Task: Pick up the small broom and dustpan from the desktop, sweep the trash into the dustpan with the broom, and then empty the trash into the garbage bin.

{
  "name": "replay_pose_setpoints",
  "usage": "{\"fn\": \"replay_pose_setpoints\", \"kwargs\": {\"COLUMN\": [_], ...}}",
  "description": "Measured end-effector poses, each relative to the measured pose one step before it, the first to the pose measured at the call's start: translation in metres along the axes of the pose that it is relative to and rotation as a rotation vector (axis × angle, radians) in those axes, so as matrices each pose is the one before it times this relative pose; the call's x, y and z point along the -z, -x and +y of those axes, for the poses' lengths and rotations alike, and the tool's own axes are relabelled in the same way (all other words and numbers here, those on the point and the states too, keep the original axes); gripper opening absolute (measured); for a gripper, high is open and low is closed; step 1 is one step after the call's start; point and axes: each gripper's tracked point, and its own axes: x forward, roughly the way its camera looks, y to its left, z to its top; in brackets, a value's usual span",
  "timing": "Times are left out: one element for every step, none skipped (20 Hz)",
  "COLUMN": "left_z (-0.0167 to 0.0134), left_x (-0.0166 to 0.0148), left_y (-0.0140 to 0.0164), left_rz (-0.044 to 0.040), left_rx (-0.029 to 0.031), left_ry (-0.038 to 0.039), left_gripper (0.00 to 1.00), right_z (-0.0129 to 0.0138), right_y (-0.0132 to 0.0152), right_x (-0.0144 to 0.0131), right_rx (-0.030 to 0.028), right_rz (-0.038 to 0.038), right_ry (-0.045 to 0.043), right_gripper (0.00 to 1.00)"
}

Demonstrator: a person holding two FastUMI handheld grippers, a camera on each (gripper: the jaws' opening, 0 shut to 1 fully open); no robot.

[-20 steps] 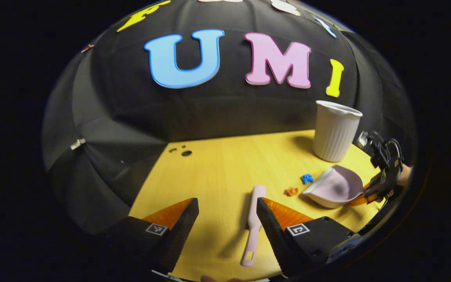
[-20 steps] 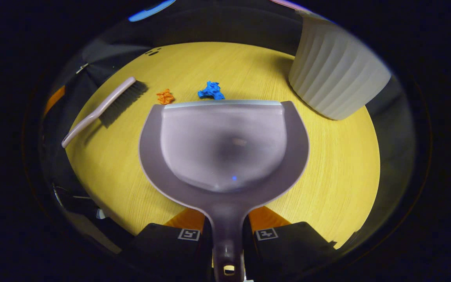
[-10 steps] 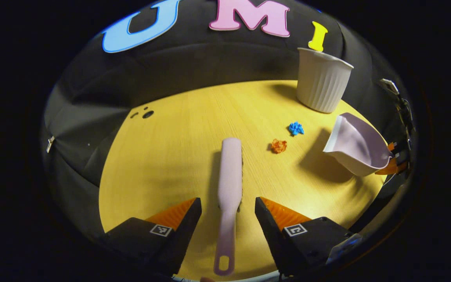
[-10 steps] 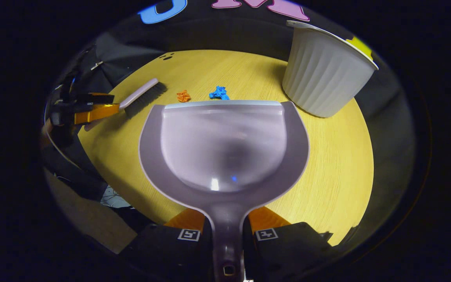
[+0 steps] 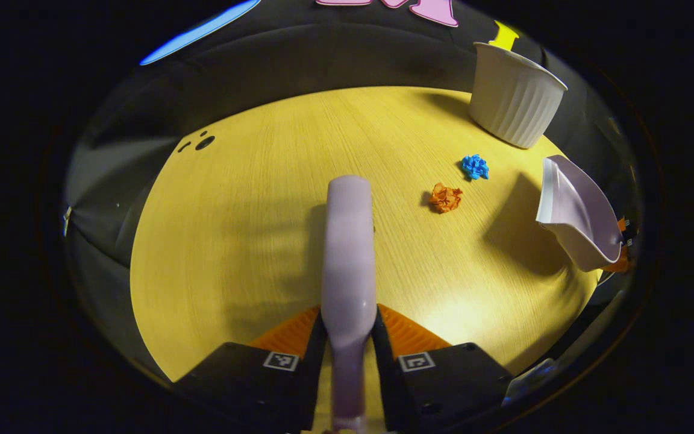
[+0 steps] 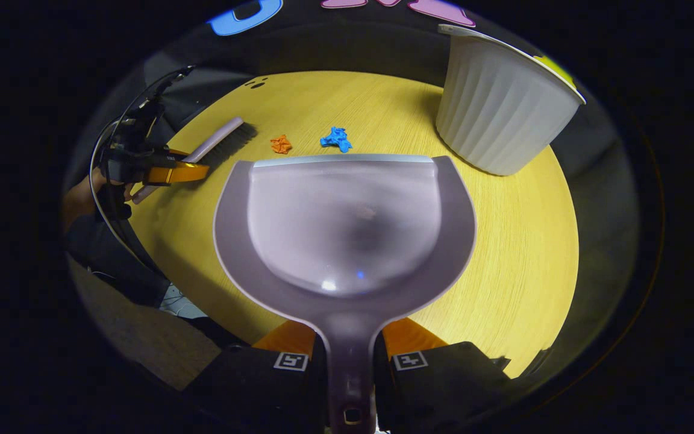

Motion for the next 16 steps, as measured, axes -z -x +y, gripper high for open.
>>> {"fn": "replay_pose_setpoints", "kwargs": {"left_z": [-0.00059,0.00072,0.0023,0.00216,0.00227,0.00047,-0.00224,-0.00381,-0.00294,-0.00363,-0.00356,-0.0033,-0.00211,-0.00183,-0.00276,-0.0022], "left_x": [0.00086,-0.00022,-0.00081,-0.00259,-0.0059,-0.00722,-0.00725,-0.01079,-0.01179,-0.0109,-0.00859,-0.00792,-0.0041,-0.00304,-0.00187,-0.0026], "left_y": [0.0001,0.00048,0.0004,0.00122,0.00085,0.00234,0.00254,0.00392,0.00287,0.00076,-0.00105,-0.00418,-0.00562,-0.00659,-0.00871,-0.0064], "left_rz": [0.00462,0.0002,-0.00106,-0.00649,-0.01748,-0.0225,-0.02521,-0.02868,-0.02626,-0.01753,-0.00704,-0.00008,0.01047,0.01474,0.01329,0.0107], "left_rx": [0.00781,0.0005,-0.01,-0.01516,-0.01895,-0.01089,0.00062,0.00623,0.00748,0.00789,0.00651,0.00615,0.00044,-0.00028,0.0013,0.00055], "left_ry": [0.00316,-0.00036,-0.00492,-0.01072,-0.01163,-0.01121,-0.00348,-0.00017,-0.00145,-0.00652,-0.01013,-0.01497,-0.02003,-0.02304,-0.02184,-0.0203], "left_gripper": [0.41,0.4,0.36,0.33,0.33,0.31,0.3,0.28,0.28,0.26,0.28,0.27,0.28,0.27,0.27,0.27], "right_z": [0.00071,0.00088,0.00002,0.00041,-0.0006,-0.00104,-0.00009,0.00124,0.00125,0.00099,0.00026,-0.00051,-0.00041,-0.00045,0.00041,-0.00214], "right_y": [-0.00128,-0.00025,0.00081,0.00022,0.0006,0.0004,0.00097,0.00058,-0.00247,-0.00033,0.00038,0.0005,-0.0001,0.00018,-0.00039,0.00017], "right_x": [-0.00075,-0.0015,-0.00029,0.00051,0.00116,0.00084,0.00214,0.00193,0.00174,0.00151,0.00104,-0.00009,-0.00073,-0.00072,-0.00053,-0.00117], "right_rx": [-0.00689,-0.00548,-0.00231,0.00073,0.00362,0.00533,-0.00032,-0.0035,-0.00495,-0.00316,-0.00041,0.00329,0.00109,-0.00165,-0.00215,0.00191], "right_rz": [0.00332,0.00257,0.00485,0.00937,0.01325,0.01156,0.01656,0.0161,0.02062,0.02053,0.02026,0.0168,0.01813,0.01882,0.01751,0.01393], "right_ry": [-0.0043,-0.00221,0.00166,0.00487,0.01053,0.01407,0.01554,0.01068,0.00888,0.00734,0.01066,0.01296,0.01266,0.01378,0.01589,0.01951], "right_gripper": [0.36,0.41,0.36,0.36,0.36,0.36,0.36,0.31,0.36,0.36,0.41,0.36,0.36,0.36,0.36,0.36]}}
